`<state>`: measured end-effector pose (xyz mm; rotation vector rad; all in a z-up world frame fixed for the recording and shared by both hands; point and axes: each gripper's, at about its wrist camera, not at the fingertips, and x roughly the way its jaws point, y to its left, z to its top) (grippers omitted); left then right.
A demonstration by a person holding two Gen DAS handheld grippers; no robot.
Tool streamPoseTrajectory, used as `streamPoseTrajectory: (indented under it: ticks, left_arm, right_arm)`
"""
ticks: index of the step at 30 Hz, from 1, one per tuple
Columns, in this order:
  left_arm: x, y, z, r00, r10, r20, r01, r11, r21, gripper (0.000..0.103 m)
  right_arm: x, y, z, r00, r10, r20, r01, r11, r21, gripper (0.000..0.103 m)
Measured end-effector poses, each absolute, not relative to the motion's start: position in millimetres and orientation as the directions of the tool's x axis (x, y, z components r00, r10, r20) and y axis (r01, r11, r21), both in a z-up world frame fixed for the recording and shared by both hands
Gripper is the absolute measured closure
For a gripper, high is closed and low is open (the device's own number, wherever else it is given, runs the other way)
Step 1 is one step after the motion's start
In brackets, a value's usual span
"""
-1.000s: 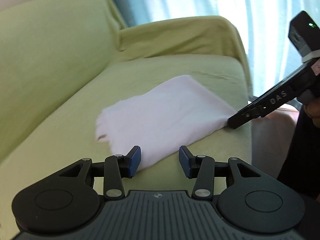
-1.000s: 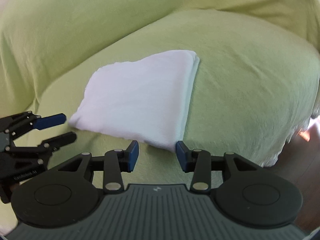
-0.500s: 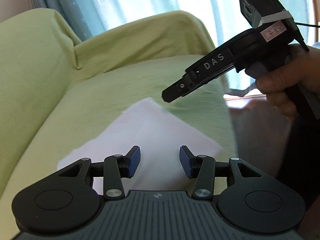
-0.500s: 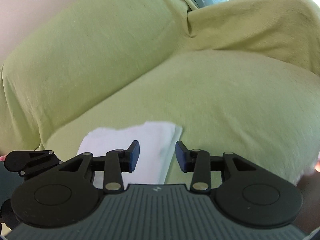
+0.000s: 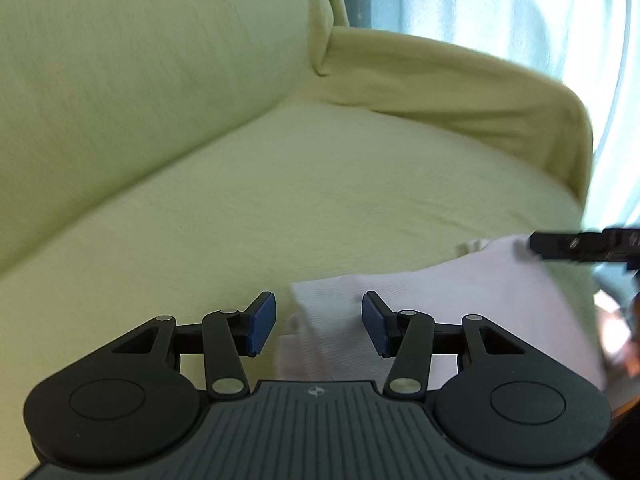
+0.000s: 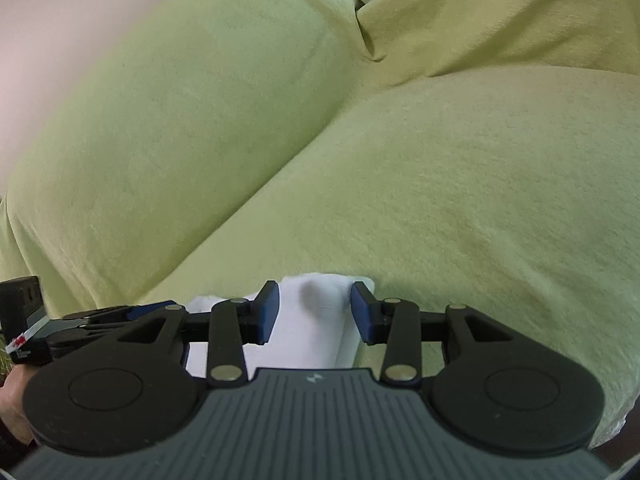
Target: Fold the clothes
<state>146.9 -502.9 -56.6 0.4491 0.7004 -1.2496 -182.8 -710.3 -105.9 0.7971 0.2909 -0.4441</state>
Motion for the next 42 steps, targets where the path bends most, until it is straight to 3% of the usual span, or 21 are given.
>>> streamPoseTrajectory:
  ticks: [2, 3, 6, 7, 12, 14, 16, 17, 24, 27, 30, 33, 42]
  left_arm:
    - [149, -506, -61, 0.164, -0.692, -0.703, 0.958, 0.283, -0.055, 0.075]
    - [147, -504, -62, 0.173, -0.694, -0.699, 0.957, 0.285, -0.047, 0.087]
    - [137, -492, -61, 0.197, -0.713, -0.673, 0.959, 0.283, -0.018, 0.095]
    - [133, -488, -60, 0.207, -0.721, -0.661, 0.961, 0.277, -0.001, 0.096]
    - [127, -475, -57, 0.206, -0.759, -0.617, 0.969, 0.244, 0.023, 0.096]
    - [129, -480, -58, 0.202, -0.762, -0.615, 0.971, 0.240, 0.022, 0.096]
    - [131, -485, -59, 0.200, -0.764, -0.613, 0.971, 0.237, 0.021, 0.096]
    - [132, -486, -60, 0.199, -0.765, -0.612, 0.971, 0.237, 0.019, 0.096]
    - [133, -487, -63, 0.198, -0.770, -0.607, 0.970, 0.245, 0.006, 0.096]
    - [129, -481, -63, 0.206, -0.781, -0.589, 0.970, 0.240, 0.020, 0.096]
    - [121, -472, -58, 0.198, -0.821, -0.536, 0.976, 0.215, 0.032, 0.100]
    - [126, -466, -53, 0.201, -0.847, -0.491, 0.972, 0.236, -0.008, 0.101]
    - [145, -499, -73, 0.226, -0.768, -0.600, 0.955, 0.295, -0.018, 0.100]
  right_arm:
    - [-181, -707, -108, 0.864, -0.278, -0.420, 0.495, 0.625, 0.604, 0.070]
    - [-180, -706, -109, 0.860, -0.280, -0.427, 0.500, 0.633, 0.591, 0.076]
    - [-181, -701, -108, 0.853, -0.278, -0.442, 0.504, 0.659, 0.558, 0.097]
    - [-180, -699, -107, 0.851, -0.281, -0.444, 0.504, 0.672, 0.542, 0.097]
    - [-179, -692, -106, 0.836, -0.287, -0.467, 0.517, 0.696, 0.498, 0.097]
    - [-179, -695, -108, 0.830, -0.300, -0.471, 0.530, 0.687, 0.496, 0.088]
    - [-180, -698, -111, 0.837, -0.298, -0.459, 0.526, 0.673, 0.520, 0.061]
    - [-181, -699, -112, 0.842, -0.300, -0.448, 0.522, 0.662, 0.538, 0.060]
    - [-178, -703, -122, 0.853, -0.279, -0.441, 0.509, 0.636, 0.581, 0.067]
    - [-172, -698, -121, 0.838, -0.284, -0.467, 0.522, 0.669, 0.529, 0.098]
    - [-159, -672, -108, 0.803, -0.372, -0.465, 0.535, 0.794, 0.288, 0.099]
    - [-158, -660, -101, 0.820, -0.399, -0.411, 0.515, 0.828, 0.223, 0.099]
    - [-161, -717, -142, 0.805, -0.331, -0.492, 0.572, 0.651, 0.499, 0.099]
